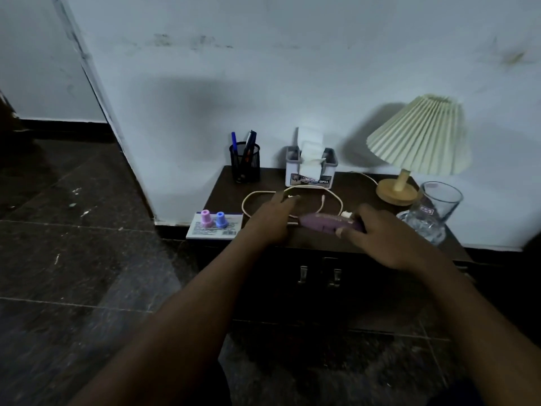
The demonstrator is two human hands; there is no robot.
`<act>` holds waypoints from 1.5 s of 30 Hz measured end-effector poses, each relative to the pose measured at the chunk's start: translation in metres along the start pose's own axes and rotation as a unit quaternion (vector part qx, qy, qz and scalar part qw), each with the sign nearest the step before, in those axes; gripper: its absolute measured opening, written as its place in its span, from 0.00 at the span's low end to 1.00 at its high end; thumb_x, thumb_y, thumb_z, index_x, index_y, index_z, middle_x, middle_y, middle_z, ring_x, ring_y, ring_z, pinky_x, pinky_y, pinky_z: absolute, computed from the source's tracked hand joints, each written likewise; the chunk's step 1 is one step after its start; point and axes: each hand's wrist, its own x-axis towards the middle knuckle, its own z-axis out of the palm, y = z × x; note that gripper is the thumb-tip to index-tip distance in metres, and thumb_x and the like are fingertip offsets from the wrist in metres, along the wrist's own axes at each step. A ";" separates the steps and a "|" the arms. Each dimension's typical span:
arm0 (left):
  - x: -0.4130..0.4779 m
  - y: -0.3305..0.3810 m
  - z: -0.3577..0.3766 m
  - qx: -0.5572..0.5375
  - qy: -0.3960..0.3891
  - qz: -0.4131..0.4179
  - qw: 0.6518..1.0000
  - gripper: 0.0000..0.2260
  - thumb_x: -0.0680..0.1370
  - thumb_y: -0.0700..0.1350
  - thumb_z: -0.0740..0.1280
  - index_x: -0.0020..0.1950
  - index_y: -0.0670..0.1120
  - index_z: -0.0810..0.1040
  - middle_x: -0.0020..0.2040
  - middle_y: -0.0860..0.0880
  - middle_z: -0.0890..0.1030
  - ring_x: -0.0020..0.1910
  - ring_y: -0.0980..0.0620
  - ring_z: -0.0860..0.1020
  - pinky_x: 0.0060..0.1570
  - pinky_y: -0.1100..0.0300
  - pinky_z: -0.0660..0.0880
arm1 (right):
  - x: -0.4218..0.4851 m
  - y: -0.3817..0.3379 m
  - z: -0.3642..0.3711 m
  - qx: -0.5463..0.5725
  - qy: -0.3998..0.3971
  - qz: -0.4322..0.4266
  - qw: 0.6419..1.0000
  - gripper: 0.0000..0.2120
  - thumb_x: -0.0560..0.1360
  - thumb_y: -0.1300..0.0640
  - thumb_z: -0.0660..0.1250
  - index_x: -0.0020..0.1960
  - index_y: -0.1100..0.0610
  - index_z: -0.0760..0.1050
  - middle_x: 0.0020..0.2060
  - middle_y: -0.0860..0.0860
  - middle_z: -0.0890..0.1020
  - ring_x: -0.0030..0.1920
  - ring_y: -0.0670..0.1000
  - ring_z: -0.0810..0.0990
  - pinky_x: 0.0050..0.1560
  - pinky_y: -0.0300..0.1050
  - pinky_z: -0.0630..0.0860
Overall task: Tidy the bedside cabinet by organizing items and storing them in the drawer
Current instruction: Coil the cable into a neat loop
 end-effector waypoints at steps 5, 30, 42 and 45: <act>0.018 -0.002 -0.003 0.065 -0.031 0.040 0.997 0.14 0.76 0.35 0.65 0.58 0.42 0.83 0.61 0.40 0.82 0.61 0.39 0.79 0.60 0.48 0.76 | -0.011 0.005 0.010 0.018 -0.066 -0.028 0.997 0.17 0.76 0.34 0.66 0.54 0.46 0.73 0.47 0.46 0.79 0.45 0.45 0.79 0.43 0.46 0.74; 0.029 -0.001 -0.042 -0.115 0.206 0.028 0.971 0.11 0.77 0.33 0.63 0.54 0.40 0.83 0.49 0.41 0.85 0.49 0.41 0.81 0.52 0.46 0.77 | 0.051 -0.068 0.085 -0.037 0.308 -0.113 0.944 0.14 0.81 0.48 0.62 0.54 0.60 0.76 0.46 0.58 0.77 0.45 0.60 0.77 0.44 0.57 0.75; -0.010 0.074 -0.134 -0.257 0.424 0.130 0.859 0.09 0.82 0.39 0.67 0.59 0.47 0.85 0.53 0.53 0.86 0.53 0.54 0.82 0.54 0.61 0.77 | 0.051 -0.047 -0.023 0.399 0.291 -0.145 0.857 0.18 0.81 0.50 0.70 0.71 0.46 0.74 0.58 0.46 0.84 0.62 0.49 0.81 0.56 0.41 0.79; -0.020 0.083 -0.146 -0.309 0.387 0.102 0.863 0.11 0.81 0.42 0.69 0.60 0.55 0.82 0.47 0.60 0.85 0.52 0.56 0.81 0.50 0.68 0.74 | 0.038 -0.062 -0.055 0.440 0.303 -0.180 0.826 0.07 0.83 0.56 0.67 0.59 0.50 0.80 0.42 0.49 0.85 0.44 0.47 0.85 0.45 0.38 0.80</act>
